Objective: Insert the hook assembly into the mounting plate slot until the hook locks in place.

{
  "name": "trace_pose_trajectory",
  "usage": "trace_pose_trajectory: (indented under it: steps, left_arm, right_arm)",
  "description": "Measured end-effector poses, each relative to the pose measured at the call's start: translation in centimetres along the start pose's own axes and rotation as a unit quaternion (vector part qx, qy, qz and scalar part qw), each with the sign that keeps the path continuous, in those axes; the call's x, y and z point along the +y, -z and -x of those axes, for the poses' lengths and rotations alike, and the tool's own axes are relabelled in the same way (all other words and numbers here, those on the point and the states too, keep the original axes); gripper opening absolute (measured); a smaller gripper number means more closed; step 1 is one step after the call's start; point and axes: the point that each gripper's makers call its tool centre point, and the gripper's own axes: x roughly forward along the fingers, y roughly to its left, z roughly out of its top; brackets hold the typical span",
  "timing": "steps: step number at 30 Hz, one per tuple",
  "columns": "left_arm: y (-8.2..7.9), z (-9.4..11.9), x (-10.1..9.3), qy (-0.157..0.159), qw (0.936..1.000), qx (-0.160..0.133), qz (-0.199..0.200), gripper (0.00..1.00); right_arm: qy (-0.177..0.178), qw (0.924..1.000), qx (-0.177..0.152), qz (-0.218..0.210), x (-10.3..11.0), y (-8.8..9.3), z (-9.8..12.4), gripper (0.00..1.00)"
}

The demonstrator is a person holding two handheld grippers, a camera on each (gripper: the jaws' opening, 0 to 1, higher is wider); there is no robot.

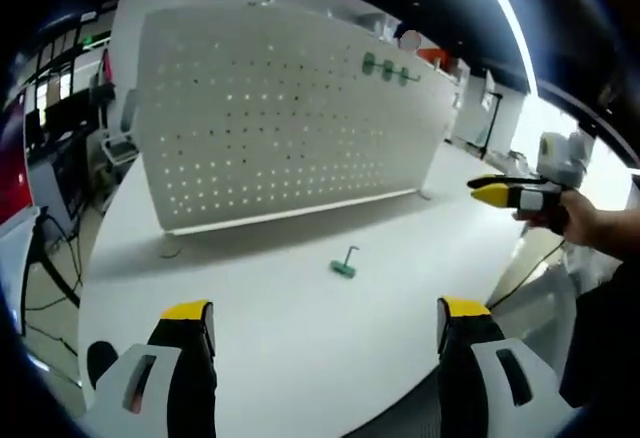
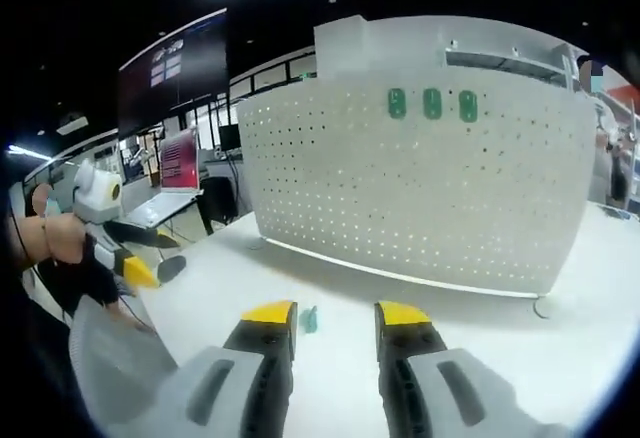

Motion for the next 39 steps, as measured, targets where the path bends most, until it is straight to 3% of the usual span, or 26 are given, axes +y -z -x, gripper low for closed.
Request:
trace_pose_trajectory:
  steps: [13, 22, 29, 39]
  left_arm:
    - [1.3, -0.5, 0.4, -0.003, 0.9998, 0.021, 0.0, 0.92]
    - [1.9, -0.9, 0.8, -0.003, 0.9995, 0.032, 0.004, 0.92]
    - [2.1, -1.4, 1.0, -0.001, 0.9992, 0.038, 0.01, 0.91]
    - [2.5, -1.6, 1.6, 0.0, 0.9988, 0.045, 0.019, 0.9]
  right_arm:
    - [-0.029, 0.9982, 0.049, -0.019, 2.7, 4.4, -0.4, 0.29]
    - [-0.058, 0.9955, 0.071, -0.025, 4.4, 6.3, -2.7, 0.28]
    - [-0.077, 0.9934, 0.083, -0.018, 5.1, 6.9, -6.0, 0.27]
    - [-0.099, 0.9895, 0.102, -0.025, 6.5, 7.6, -12.9, 0.25]
